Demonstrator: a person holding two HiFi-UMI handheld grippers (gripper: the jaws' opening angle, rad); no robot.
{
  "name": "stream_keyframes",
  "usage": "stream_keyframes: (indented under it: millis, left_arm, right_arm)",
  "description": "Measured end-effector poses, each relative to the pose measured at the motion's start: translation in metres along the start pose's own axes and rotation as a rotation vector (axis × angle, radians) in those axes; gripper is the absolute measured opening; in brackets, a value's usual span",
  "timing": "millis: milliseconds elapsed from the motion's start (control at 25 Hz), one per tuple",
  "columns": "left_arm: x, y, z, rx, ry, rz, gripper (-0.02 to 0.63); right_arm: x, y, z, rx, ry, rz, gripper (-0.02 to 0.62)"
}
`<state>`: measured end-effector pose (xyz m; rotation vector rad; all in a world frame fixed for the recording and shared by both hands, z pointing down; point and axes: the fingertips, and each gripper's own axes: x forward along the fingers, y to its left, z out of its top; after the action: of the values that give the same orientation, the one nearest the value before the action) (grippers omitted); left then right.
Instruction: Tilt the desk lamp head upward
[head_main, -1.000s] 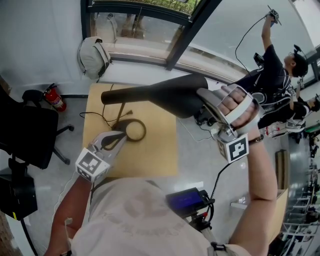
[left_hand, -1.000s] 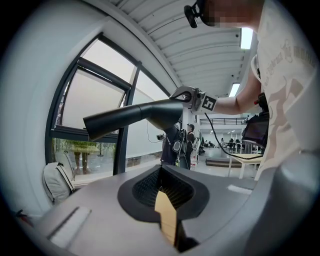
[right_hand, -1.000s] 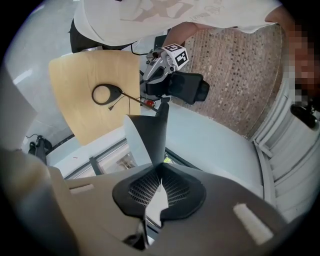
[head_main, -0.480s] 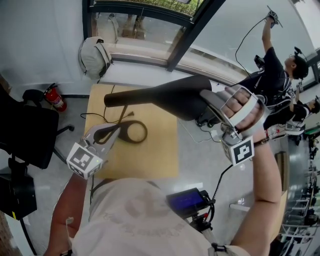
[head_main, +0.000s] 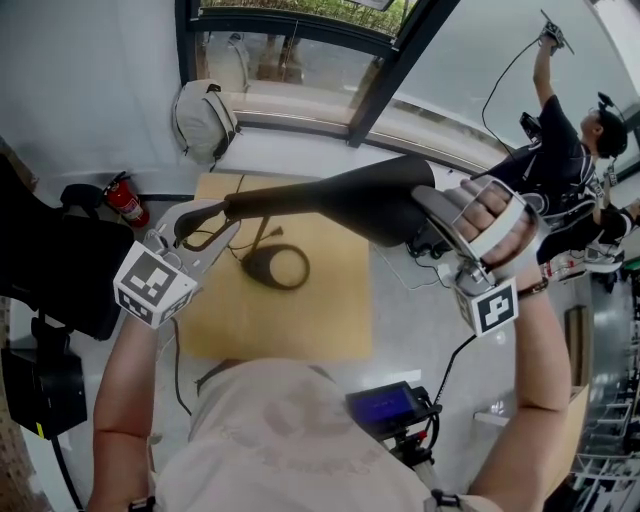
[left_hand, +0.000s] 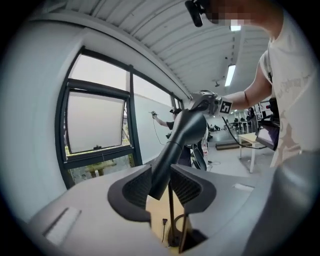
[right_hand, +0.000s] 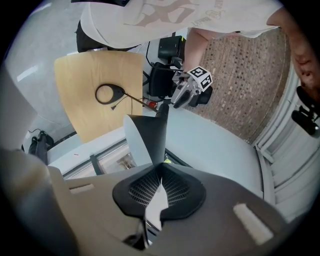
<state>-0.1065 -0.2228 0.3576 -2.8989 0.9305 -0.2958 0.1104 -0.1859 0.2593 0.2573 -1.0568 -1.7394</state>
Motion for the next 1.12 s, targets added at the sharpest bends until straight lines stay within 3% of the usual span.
stream_keyframes:
  millis: [200,520,920,1120]
  left_arm:
    - [0.021,0.002,-0.007,0.171,0.151,-0.105,0.203]
    - [0.045,-0.005,-0.022,0.261,0.272,-0.252,0.209]
    - [0.047,-0.009,-0.026,0.205,0.29,-0.284,0.204]
    - [0.048,-0.012,-0.031,0.155,0.272,-0.289,0.206]
  right_arm:
    - [0.001,0.0,0.0,0.0,0.001,0.005,0.023]
    - [0.002,0.001,-0.002,0.002,0.001,0.007,0.023]
    - [0.004,-0.026,-0.003,-0.026,0.001,-0.045,0.019]
    - [0.0,-0.031,-0.003,-0.079,-0.014,-0.002,0.018]
